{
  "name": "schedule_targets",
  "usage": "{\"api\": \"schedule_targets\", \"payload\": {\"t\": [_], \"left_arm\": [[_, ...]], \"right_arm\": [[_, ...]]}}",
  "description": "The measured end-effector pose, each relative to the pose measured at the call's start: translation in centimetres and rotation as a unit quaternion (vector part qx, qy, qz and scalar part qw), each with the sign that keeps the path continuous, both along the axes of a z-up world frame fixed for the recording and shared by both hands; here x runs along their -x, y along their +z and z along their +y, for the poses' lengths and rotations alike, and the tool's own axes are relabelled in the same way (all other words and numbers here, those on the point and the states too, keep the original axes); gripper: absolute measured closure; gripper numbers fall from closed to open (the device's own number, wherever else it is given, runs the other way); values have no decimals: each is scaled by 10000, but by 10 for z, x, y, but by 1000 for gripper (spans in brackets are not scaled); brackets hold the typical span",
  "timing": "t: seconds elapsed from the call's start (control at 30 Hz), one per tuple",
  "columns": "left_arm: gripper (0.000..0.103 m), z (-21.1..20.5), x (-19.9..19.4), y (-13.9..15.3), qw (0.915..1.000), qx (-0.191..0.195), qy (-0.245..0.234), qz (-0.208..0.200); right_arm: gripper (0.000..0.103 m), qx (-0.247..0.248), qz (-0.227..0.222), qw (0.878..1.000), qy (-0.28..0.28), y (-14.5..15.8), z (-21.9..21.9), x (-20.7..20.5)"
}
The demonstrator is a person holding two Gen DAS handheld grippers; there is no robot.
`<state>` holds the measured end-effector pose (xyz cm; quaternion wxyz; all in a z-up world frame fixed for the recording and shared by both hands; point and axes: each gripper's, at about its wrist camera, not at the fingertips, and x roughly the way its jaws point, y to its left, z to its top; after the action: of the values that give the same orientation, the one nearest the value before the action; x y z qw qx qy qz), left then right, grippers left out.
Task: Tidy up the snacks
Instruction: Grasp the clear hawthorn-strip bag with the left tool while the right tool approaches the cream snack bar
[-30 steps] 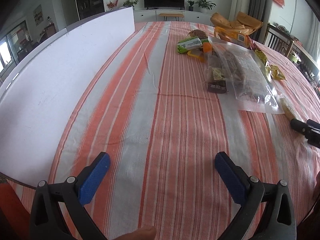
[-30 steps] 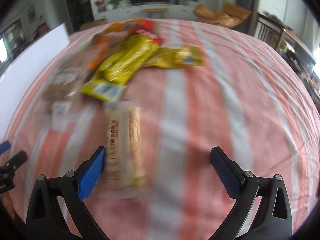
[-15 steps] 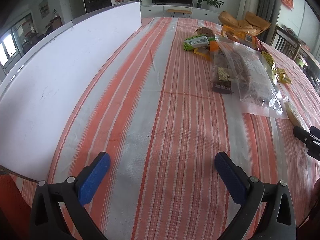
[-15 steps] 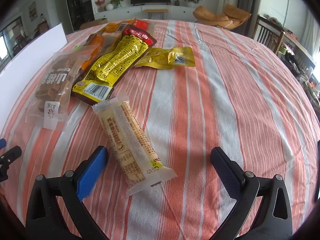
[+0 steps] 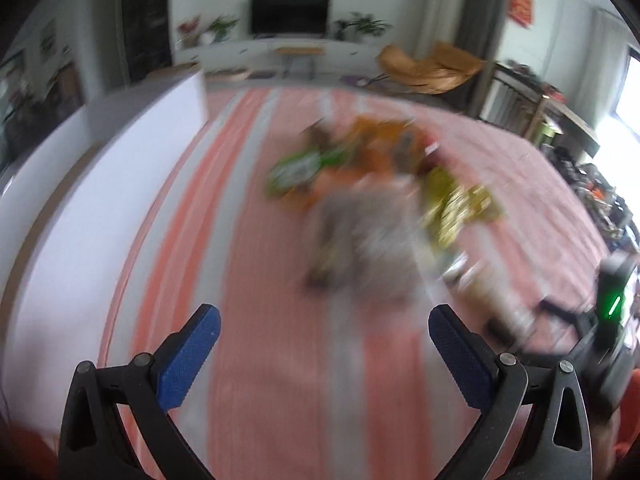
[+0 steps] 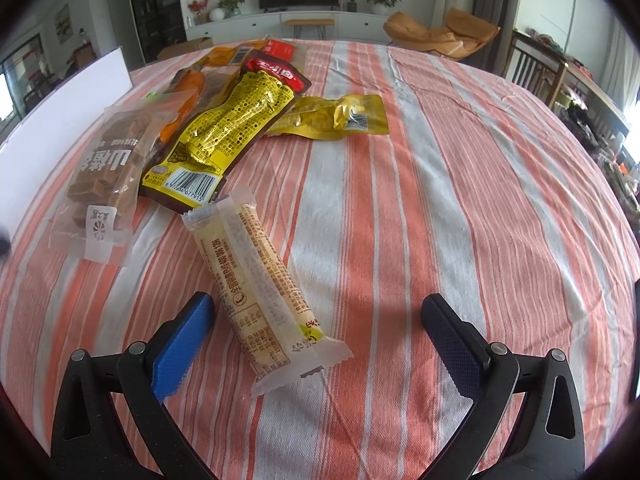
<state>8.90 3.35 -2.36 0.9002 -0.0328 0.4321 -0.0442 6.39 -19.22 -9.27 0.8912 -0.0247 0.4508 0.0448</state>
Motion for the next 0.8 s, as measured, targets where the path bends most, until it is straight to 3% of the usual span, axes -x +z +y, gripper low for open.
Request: {"api": "schedule_targets", "payload": {"t": [0.1,0.2,0.3,0.4,0.5,0.63,0.8], "left_arm": [[0,-37,-43,-3,9992,-219,-290,158],[0,-53,-77,-32,9958,-745,-49,534],[1,-52,-90,-50,9932,-898,117,728],[43,-46,-78,-43,9975,-464,-120,526],[50,-36,-61,-41,9968,-543,-305,497],[50,-1,-25,-40,9976,-177,-307,602],[50,40,16,-45,9977,-164,-100,648]], "right_arm": [[0,1,0,10000,1,0,0,0],[0,1,1,10000,0,0,0,0],[0,2,1,10000,0,0,0,0],[0,3,0,10000,-1,0,-1,0],[0,5,1,10000,-2,0,0,0],[0,6,1,10000,-1,0,-1,0],[0,8,1,10000,-5,0,0,0]]}}
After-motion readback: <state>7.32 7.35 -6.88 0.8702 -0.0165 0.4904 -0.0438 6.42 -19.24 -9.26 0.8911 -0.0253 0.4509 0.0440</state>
